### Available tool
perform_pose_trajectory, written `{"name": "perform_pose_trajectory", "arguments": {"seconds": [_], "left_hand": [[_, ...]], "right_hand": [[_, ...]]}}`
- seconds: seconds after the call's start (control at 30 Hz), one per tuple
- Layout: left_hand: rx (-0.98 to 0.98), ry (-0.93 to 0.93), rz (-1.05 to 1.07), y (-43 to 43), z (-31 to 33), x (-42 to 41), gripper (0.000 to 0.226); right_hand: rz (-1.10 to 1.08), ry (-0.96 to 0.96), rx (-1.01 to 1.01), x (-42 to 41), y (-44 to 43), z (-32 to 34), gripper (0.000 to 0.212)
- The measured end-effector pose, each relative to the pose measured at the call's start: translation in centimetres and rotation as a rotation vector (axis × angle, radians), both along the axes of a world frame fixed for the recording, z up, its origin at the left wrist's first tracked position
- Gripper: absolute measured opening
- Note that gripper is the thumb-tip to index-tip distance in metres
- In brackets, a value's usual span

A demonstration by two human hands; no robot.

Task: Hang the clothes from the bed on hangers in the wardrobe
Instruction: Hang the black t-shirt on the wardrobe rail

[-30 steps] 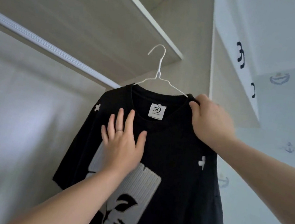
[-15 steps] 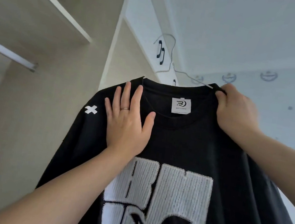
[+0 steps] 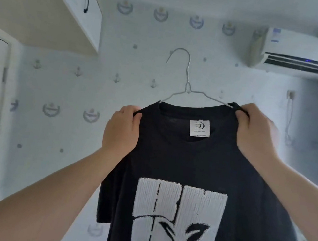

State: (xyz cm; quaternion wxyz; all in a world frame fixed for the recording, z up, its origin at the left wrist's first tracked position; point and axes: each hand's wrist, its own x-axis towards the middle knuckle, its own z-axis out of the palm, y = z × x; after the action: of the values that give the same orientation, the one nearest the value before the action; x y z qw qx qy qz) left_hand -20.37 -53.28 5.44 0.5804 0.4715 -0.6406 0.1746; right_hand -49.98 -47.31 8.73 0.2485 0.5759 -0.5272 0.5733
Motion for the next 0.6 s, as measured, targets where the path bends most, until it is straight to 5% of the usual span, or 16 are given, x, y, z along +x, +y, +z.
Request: {"name": "perform_pose_trajectory", "arguments": {"seconds": [0.6], "left_hand": [[0.403, -0.144, -0.548, -25.5, -29.4, -16.9, 0.02]], "right_hand": [[-0.138, -0.351, 0.573, -10.9, -8.2, -30.9, 0.011]]}}
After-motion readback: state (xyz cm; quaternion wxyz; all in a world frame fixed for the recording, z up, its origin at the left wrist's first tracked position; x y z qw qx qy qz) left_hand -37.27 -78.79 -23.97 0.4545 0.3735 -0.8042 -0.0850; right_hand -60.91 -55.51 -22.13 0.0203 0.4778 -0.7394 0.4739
